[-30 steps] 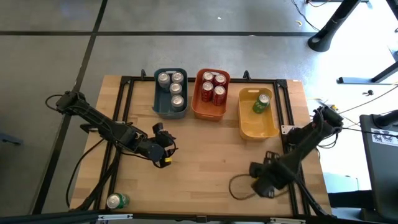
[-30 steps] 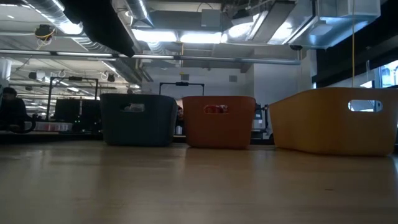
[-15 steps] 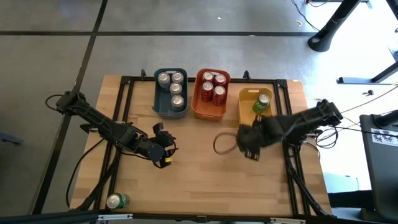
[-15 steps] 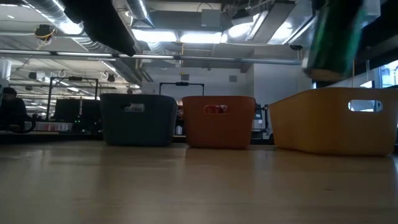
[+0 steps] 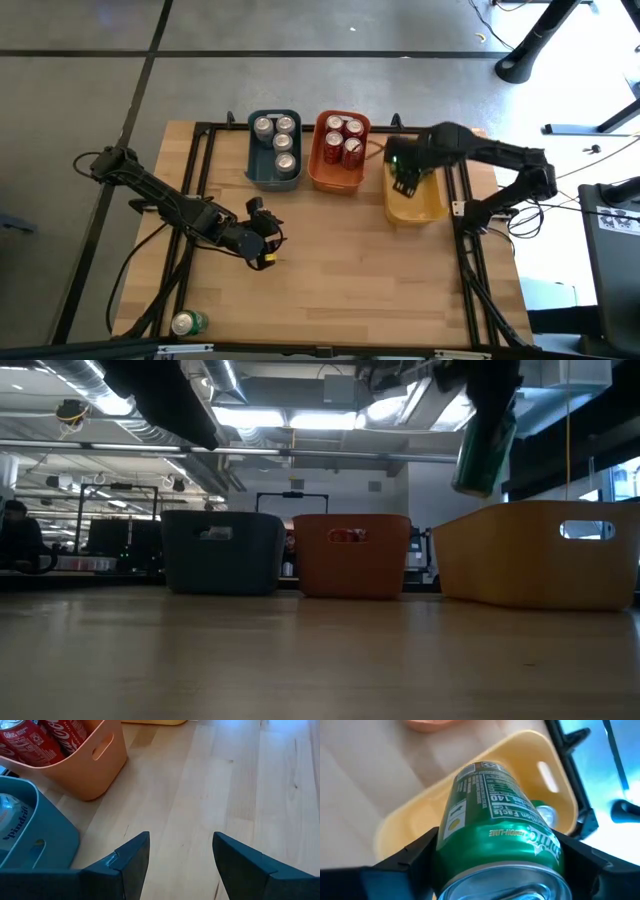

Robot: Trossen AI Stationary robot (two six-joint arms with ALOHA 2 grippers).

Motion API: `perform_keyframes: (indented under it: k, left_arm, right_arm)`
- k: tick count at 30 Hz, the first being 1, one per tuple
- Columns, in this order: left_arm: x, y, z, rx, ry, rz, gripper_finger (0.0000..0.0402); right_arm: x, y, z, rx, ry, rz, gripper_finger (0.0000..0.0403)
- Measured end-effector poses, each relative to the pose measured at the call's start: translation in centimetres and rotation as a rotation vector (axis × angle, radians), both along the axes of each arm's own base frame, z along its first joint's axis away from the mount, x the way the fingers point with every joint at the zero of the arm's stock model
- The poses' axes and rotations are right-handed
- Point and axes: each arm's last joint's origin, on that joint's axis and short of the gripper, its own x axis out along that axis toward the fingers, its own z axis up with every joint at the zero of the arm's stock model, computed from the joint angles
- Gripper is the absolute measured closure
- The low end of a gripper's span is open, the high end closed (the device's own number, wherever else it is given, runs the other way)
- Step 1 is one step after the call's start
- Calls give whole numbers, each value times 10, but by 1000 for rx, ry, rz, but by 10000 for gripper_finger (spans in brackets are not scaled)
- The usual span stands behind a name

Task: Sort soda cans
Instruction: Put the bottom right green soda can into the yellow bin

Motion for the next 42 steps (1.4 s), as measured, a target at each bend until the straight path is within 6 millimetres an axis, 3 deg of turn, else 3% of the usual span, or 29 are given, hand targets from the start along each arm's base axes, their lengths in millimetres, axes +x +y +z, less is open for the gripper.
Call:
perform_keyframes:
  k: [5, 12, 30, 42]
  left_arm:
    - [0, 0, 0, 1, -1, 1, 194]
    - [0, 0, 0, 1, 0, 1, 194]
    - [0, 0, 0, 1, -5, 8, 194]
    - [0, 0, 0, -2, -8, 9, 194]
  right_arm:
    - [-2, -33, -13, 5, 19, -27, 109]
    - [1, -53, -49, 20, 45, 85, 108]
    - [6, -61, -117, -84, 118, 356, 107]
    - [-7, -78, -136, -45, 109, 298, 106]
